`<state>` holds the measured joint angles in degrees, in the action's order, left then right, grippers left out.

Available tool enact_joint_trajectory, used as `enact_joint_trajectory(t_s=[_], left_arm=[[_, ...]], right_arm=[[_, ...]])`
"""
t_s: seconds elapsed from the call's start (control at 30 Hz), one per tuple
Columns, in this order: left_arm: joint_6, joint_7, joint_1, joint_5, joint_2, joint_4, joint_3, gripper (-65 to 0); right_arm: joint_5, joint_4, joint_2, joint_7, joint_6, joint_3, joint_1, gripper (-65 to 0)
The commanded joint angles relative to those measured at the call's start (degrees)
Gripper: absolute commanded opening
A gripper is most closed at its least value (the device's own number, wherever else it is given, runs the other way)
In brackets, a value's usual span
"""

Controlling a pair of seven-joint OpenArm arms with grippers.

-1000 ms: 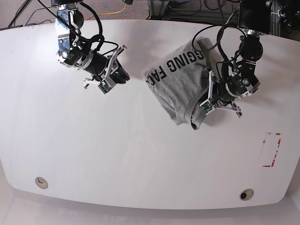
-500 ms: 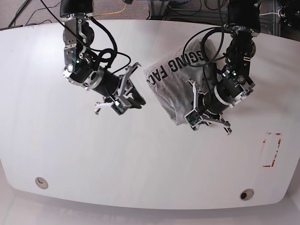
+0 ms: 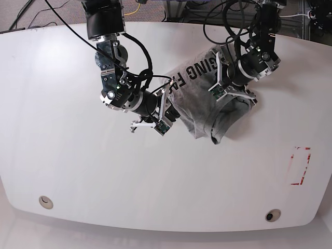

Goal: Layout the t-shirt on the table in an organized manner, then fold the t-shirt properly
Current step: 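Grasp the bundle with both grippers and lift it slightly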

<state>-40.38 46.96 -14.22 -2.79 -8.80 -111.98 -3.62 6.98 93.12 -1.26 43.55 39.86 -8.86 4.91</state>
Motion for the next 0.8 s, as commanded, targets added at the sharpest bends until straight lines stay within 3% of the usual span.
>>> enact_joint_trajectory(t_s=[0.0,0.37,0.77], left_arm=[[0.4,-0.9,-1.2,0.2,-0.2,-1.2,2.6,-65.0],[0.4,-1.0,-3.9,0.0,-0.3,1.1,9.1,-65.0],[0.4,-1.0,4.7,0.0,-0.4,11.0,5.5,-65.0]], right_arm=[[0.9,-1.8,0.0,-5.4,0.1,-0.1,1.2,-57.4],[0.7,-13.3,-0.3,-15.5,0.1,-2.6,0.9,-57.5],[1.0,-9.5,-3.5,-16.4,0.1,-2.3,-6.5,-57.5]])
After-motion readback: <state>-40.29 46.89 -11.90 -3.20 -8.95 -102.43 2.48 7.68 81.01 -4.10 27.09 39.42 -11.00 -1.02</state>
